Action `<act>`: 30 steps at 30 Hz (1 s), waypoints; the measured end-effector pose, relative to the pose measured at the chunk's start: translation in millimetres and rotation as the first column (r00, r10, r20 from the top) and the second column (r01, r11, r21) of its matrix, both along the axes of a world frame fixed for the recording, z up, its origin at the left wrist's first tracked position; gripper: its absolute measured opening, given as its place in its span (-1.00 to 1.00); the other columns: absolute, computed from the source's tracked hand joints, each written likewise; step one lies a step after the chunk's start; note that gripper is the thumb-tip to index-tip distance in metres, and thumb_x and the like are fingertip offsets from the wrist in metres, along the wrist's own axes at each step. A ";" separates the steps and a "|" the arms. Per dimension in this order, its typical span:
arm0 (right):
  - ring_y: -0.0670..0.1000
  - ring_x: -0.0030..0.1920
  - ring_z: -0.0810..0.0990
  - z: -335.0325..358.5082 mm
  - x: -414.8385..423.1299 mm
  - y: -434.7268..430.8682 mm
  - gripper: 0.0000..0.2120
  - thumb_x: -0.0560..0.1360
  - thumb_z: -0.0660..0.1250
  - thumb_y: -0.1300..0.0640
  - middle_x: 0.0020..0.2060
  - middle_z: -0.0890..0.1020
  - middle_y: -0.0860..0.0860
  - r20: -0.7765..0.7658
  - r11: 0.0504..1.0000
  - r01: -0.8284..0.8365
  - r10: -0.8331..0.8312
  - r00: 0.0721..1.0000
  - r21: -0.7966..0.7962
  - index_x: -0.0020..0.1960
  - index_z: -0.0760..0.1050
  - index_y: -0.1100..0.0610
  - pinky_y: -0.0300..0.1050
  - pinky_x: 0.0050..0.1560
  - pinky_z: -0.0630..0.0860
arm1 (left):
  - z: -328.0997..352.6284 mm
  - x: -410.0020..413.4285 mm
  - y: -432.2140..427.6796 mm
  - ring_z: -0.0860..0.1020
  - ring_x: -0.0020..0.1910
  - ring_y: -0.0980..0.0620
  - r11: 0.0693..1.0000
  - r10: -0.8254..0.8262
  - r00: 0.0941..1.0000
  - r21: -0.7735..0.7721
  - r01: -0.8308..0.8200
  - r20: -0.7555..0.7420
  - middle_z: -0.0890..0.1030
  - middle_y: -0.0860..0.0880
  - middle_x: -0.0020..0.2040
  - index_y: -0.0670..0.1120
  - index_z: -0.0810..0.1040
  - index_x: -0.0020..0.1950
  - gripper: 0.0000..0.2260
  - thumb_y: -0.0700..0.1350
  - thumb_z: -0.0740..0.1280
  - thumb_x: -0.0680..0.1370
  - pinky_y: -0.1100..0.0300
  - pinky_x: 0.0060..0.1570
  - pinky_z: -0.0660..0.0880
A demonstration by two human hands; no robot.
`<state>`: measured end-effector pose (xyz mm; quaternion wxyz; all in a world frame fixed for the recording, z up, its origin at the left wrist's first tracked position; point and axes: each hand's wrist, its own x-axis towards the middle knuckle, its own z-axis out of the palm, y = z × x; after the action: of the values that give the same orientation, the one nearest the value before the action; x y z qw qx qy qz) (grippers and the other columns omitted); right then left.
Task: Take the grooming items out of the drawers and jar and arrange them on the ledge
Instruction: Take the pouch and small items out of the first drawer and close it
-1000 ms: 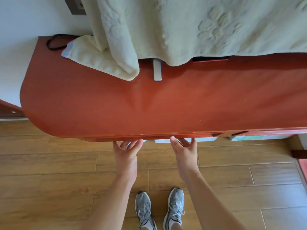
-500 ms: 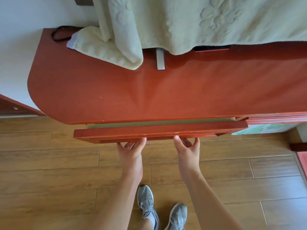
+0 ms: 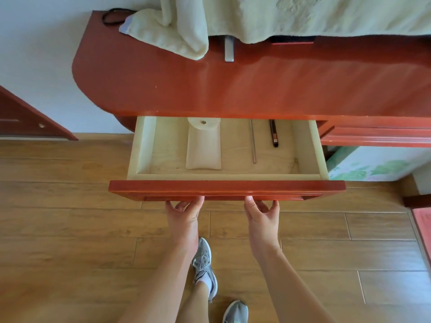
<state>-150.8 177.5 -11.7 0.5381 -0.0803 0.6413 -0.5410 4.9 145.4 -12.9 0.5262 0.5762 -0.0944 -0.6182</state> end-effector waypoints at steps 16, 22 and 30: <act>-0.12 0.24 0.53 23.0 14.6 53.6 0.18 0.20 0.52 -0.17 0.22 0.52 -0.08 -0.106 0.999 -0.046 0.046 0.993 0.000 0.59 -0.09 0.07 -0.16 0.21 0.38 | 16.1 12.8 54.0 0.61 0.18 0.04 0.995 -0.098 0.992 -0.021 0.100 0.075 0.58 -0.13 0.18 -0.03 -0.13 0.63 0.20 -0.05 0.62 0.22 -0.02 0.42 0.36; -0.38 -0.02 0.58 41.9 7.2 61.8 -0.03 0.44 0.49 0.06 0.24 0.51 -0.10 -0.167 0.999 -0.050 0.052 0.985 0.013 0.59 -0.11 0.06 -0.32 0.03 0.39 | 35.5 9.1 61.0 0.64 -0.01 0.25 0.993 -0.114 0.977 0.016 0.113 0.179 0.57 -0.07 0.22 -0.02 -0.08 0.63 -0.03 -0.22 0.53 0.45 0.23 0.13 0.44; -0.15 0.17 0.58 103.4 -6.5 82.0 -0.16 0.41 0.53 0.13 0.17 0.54 -0.11 -0.378 0.981 -0.192 0.177 0.909 -0.002 0.53 0.12 -0.03 -0.14 0.16 0.53 | 92.5 23.9 74.1 0.55 -0.09 0.00 0.934 -0.066 0.594 -0.160 0.320 0.802 0.53 0.00 -0.02 -0.06 0.45 0.22 -0.57 -0.23 0.53 0.43 0.16 -0.09 0.56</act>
<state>-157.3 259.5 91.7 0.4521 -0.2532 0.7113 -0.4749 28.8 219.5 79.6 0.4381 0.6911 -0.4659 -0.3368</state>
